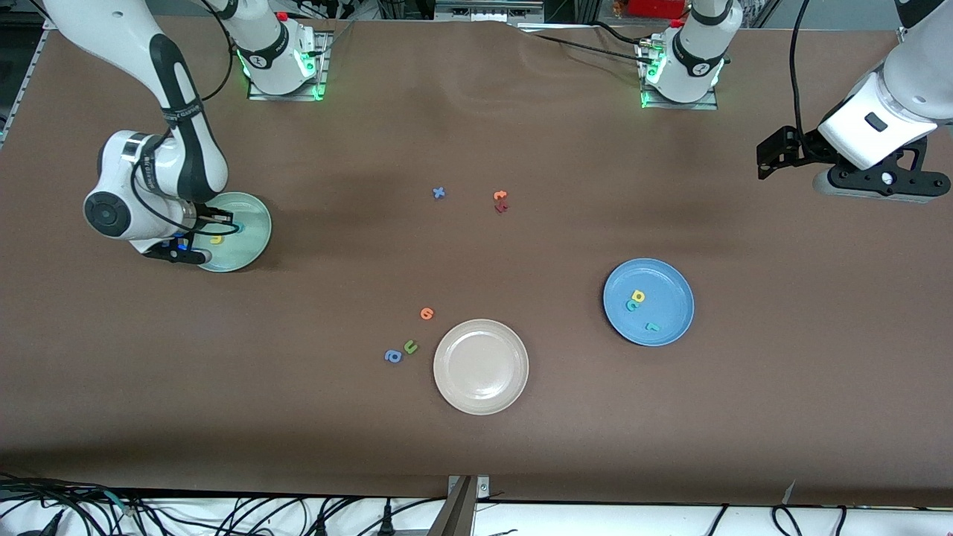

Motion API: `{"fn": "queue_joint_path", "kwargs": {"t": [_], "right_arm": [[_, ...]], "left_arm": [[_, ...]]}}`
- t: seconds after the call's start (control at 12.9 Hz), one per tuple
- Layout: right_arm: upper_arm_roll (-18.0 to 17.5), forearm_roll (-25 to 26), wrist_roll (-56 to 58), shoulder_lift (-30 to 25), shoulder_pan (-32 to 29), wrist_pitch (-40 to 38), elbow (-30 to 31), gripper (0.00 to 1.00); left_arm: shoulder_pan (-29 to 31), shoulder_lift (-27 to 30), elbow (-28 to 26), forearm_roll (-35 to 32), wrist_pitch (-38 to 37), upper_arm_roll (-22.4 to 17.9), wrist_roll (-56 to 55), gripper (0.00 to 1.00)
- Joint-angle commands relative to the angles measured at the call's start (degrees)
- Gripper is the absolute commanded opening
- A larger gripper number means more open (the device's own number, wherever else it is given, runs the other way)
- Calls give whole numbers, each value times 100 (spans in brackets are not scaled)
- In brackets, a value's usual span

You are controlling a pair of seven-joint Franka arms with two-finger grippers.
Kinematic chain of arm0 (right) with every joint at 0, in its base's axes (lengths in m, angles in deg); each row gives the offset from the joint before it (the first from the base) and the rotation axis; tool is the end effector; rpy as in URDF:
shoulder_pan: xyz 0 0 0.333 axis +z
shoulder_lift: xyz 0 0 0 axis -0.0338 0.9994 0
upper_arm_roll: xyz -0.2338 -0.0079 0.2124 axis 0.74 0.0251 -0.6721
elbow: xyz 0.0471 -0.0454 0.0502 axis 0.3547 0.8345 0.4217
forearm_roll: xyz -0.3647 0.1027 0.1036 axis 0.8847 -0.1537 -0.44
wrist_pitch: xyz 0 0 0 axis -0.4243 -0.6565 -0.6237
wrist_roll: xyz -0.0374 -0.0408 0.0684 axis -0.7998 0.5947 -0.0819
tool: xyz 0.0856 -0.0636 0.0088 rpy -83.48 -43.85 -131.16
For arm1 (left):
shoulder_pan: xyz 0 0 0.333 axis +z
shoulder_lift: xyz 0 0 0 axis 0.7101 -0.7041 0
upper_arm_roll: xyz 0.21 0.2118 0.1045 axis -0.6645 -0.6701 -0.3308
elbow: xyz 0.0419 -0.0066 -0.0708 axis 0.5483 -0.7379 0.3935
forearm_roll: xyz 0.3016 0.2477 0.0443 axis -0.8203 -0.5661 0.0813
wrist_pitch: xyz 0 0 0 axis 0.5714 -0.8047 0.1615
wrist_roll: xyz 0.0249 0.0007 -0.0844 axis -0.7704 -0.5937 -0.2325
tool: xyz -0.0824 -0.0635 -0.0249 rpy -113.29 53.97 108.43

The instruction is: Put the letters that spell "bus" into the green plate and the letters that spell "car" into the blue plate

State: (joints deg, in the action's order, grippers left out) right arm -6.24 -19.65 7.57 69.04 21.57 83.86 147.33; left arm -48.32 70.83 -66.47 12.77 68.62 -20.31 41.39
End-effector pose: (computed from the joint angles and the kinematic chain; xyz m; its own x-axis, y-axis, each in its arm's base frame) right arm 0.4932 -0.0501 0.1948 0.9107 -0.1505 -0.3846 -0.1053 -0.9851 0.1363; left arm 0.5421 -0.0683 0.6000 0.9910 -0.0941 -0.0953 -0.0968 -0.9950 -0.0235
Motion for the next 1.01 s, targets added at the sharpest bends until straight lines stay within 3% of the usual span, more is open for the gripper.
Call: {"fn": "queue_joint_path", "kwargs": {"t": [0.0,0.08,0.23,0.54,0.93], "right_arm": [[35,-3,105,-97,31,84,111,94],[35,-12,105,-106,22,41,94,99],[35,-12,79,-211,31,-309,-81,99],[26,-29,26,-361,57,-2101,-1731,99],[-53,-91,26,-668,75,-3437,-3558,99]], "left_arm": [[9,-85,193,-51,-155,15,112,100],[9,-85,193,-51,-155,15,112,100],[9,-85,193,-51,-155,15,112,100],[9,-85,193,-51,-207,15,112,100],[9,-85,193,-51,-216,15,121,100]]}}
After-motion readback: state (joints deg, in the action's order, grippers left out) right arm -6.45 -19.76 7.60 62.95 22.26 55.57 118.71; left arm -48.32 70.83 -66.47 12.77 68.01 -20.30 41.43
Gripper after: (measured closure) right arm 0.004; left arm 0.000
